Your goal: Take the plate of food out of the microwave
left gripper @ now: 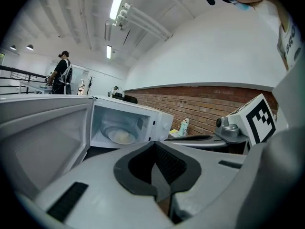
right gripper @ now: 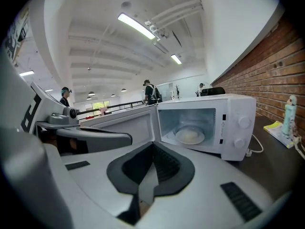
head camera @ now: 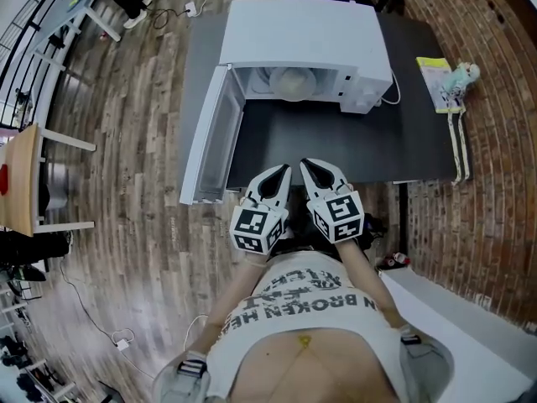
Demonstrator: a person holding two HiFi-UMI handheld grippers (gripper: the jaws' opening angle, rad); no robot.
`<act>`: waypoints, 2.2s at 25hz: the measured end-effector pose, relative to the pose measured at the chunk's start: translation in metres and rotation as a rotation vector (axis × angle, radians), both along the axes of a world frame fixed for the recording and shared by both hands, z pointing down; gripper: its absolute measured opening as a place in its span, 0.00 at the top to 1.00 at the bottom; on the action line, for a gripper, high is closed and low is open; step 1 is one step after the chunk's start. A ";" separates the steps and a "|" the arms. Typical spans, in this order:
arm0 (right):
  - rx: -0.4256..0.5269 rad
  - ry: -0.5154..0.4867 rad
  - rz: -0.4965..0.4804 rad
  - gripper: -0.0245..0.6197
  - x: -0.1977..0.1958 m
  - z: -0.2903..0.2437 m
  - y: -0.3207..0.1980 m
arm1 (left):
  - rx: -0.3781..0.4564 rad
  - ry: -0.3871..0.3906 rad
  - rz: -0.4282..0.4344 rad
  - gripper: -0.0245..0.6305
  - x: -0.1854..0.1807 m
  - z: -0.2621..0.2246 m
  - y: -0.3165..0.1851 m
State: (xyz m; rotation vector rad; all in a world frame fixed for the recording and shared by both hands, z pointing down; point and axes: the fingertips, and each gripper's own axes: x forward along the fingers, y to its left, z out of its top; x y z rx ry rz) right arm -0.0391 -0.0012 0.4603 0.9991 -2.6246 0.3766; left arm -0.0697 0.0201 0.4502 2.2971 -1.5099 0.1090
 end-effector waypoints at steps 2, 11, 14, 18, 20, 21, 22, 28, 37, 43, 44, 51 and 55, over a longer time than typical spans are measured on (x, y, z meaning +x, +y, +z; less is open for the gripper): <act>0.005 -0.002 -0.016 0.95 -0.001 -0.003 -0.018 | 0.001 -0.003 -0.019 0.95 -0.001 -0.001 -0.017; 0.003 -0.008 -0.071 0.95 -0.001 -0.009 -0.071 | -0.017 0.004 -0.083 0.95 -0.002 -0.002 -0.071; -0.003 -0.012 -0.074 0.95 0.005 -0.006 -0.084 | -0.021 -0.008 -0.085 0.95 0.004 0.000 -0.084; -0.010 -0.021 -0.070 0.95 0.014 -0.004 -0.101 | -0.022 -0.022 -0.088 0.95 0.010 0.001 -0.100; -0.009 -0.024 -0.069 0.95 0.018 -0.005 -0.110 | -0.019 -0.021 -0.092 0.95 0.012 0.000 -0.109; -0.009 -0.026 -0.070 0.95 0.019 -0.005 -0.115 | -0.017 -0.020 -0.096 0.95 0.013 -0.001 -0.114; -0.009 -0.028 -0.073 0.95 0.020 -0.005 -0.120 | -0.014 -0.020 -0.099 0.95 0.014 -0.001 -0.118; -0.014 -0.038 -0.101 0.95 0.022 -0.001 -0.138 | -0.006 -0.036 -0.135 0.95 0.015 0.000 -0.137; -0.025 -0.041 -0.094 0.95 0.008 0.004 -0.156 | -0.012 -0.035 -0.118 0.95 -0.001 0.003 -0.158; -0.023 -0.044 -0.012 0.95 -0.005 0.000 -0.172 | -0.009 -0.024 -0.022 0.95 -0.013 -0.002 -0.173; -0.023 -0.044 0.000 0.95 -0.009 0.000 -0.173 | -0.006 -0.023 -0.003 0.95 -0.015 -0.003 -0.175; -0.022 -0.037 0.073 0.95 -0.027 0.002 -0.186 | 0.003 -0.003 0.078 0.95 -0.034 -0.005 -0.194; -0.021 -0.029 0.101 0.95 -0.032 0.003 -0.192 | -0.001 0.006 0.103 0.95 -0.040 -0.002 -0.198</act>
